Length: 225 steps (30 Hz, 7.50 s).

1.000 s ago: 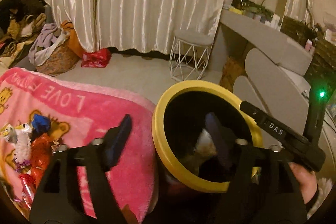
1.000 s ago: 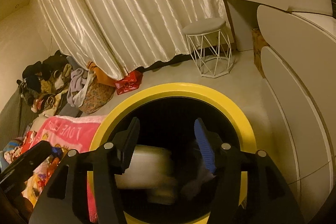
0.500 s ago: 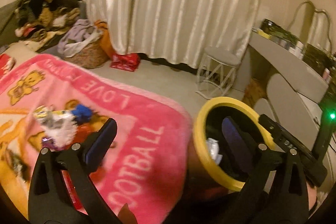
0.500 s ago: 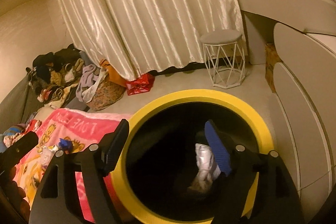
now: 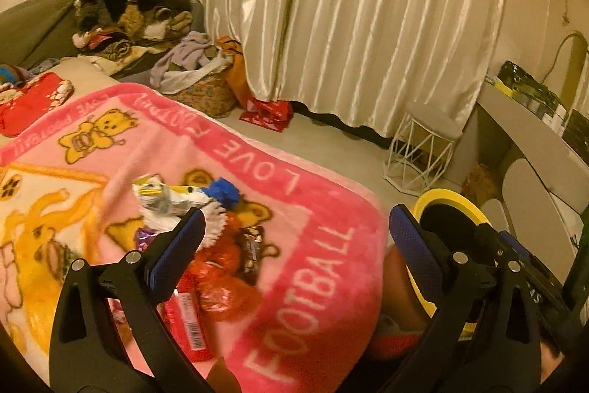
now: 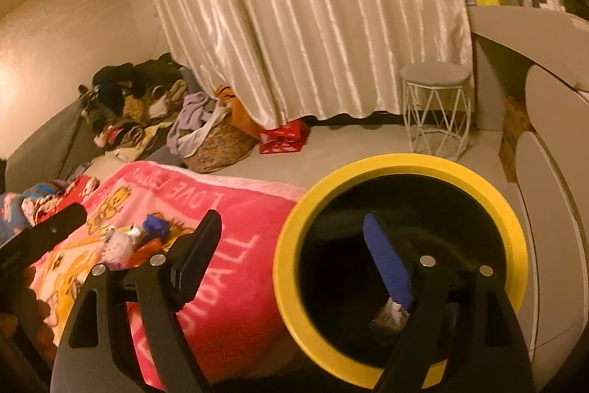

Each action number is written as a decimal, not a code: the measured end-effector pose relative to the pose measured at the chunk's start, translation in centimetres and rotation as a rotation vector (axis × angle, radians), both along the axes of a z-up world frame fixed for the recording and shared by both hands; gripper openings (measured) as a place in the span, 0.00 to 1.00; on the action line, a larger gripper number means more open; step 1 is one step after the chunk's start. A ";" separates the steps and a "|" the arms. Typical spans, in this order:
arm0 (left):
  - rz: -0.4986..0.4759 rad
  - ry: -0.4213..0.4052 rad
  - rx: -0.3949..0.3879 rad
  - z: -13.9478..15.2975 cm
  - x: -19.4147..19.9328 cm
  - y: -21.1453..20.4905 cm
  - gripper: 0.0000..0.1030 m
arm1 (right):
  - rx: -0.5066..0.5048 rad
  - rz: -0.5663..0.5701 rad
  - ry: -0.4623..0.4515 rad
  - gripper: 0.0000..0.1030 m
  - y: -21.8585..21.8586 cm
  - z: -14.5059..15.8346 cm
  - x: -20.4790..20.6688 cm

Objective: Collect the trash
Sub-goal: 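Grasp the green snack wrapper with the left gripper while the right grasps the red can, then carry the green wrapper and red can over the bin with both tools, then open both grippers to drop the wrapper and red can into the bin, then move both tools back to the trash pile on the blanket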

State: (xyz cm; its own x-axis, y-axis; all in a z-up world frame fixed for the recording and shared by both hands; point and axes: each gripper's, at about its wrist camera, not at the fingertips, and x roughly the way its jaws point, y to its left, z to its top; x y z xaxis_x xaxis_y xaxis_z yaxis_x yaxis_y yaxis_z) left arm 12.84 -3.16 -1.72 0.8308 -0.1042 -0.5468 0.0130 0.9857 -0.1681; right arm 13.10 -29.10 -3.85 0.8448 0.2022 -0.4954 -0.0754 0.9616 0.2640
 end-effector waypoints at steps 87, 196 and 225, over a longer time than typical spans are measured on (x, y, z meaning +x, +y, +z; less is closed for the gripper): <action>0.243 0.104 -0.249 -4.5 -4.2 15.9 0.10 | -0.049 0.573 0.126 0.27 19.9 -2.9 -3.9; -0.366 0.224 -0.088 -2.9 7.7 -12.7 0.89 | 0.130 -0.286 0.170 0.62 -12.8 -3.3 0.0; -0.077 0.106 -0.193 0.4 5.6 3.3 0.89 | 0.009 0.051 0.103 0.74 1.3 1.6 2.2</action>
State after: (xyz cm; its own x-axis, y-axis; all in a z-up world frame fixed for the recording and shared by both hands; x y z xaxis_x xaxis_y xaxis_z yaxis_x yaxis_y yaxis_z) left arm 18.41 0.14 -1.32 0.7556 -0.2758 -0.5941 0.0591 0.9320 -0.3575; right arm 15.27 -27.75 -2.27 0.7780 0.2483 -0.5772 -0.0959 0.9548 0.2815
